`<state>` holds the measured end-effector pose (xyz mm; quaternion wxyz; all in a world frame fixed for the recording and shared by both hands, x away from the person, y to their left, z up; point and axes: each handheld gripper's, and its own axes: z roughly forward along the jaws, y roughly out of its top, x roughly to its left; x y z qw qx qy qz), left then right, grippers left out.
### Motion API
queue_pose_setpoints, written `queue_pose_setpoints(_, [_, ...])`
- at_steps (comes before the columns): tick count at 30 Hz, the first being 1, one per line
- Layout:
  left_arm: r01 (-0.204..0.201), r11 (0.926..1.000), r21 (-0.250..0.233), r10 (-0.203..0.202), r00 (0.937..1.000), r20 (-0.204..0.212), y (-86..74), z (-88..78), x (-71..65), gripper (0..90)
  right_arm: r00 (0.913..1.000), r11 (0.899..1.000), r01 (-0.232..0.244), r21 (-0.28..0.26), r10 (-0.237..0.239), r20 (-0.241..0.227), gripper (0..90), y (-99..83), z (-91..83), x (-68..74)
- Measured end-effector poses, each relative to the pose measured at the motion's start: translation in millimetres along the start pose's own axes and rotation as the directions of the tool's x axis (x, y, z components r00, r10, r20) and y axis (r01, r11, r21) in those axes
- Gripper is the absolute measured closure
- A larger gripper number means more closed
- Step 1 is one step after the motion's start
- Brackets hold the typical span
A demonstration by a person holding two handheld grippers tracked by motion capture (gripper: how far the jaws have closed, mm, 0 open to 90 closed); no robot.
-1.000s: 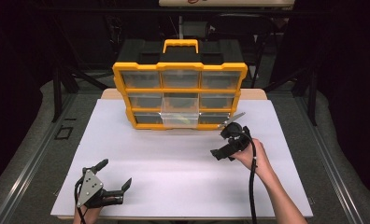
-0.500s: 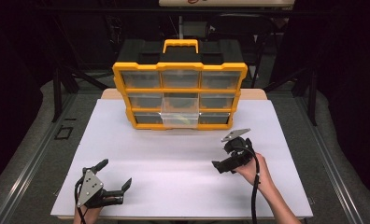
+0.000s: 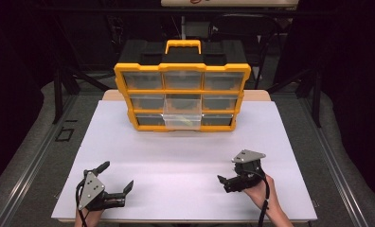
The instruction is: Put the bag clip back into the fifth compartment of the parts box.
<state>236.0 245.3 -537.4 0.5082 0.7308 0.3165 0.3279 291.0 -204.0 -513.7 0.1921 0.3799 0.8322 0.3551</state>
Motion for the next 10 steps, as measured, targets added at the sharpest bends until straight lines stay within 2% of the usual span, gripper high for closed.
queue_pose_setpoints(3, [-0.001,1.0,0.001,0.001,1.0,0.002,0.2,0.5,-0.4,0.0,0.9996,0.999,0.028,-0.038,-0.028,0.009,0.0,-11.6,-5.5,6.6])
queue_pose_setpoints(6, [-0.001,1.0,0.0,0.001,1.0,0.0,0.5,0.2,-0.2,0.0,0.9997,0.995,0.022,-0.094,-0.021,0.011,0.0,-20.5,-10.7,12.0])
queue_pose_setpoints(8, [0.001,1.0,0.0,-0.001,1.0,0.005,0.7,-0.1,-0.1,0.0,0.9984,0.992,0.041,-0.121,-0.037,0.042,0.0,-25.0,-15.0,16.0])
queue_pose_setpoints(10, [-0.001,1.0,-0.001,0.001,1.0,0.007,1.0,-0.3,-0.2,0.0,0.9984,0.986,0.026,-0.164,-0.018,0.053,0.0,-29.3,-18.3,19.2])
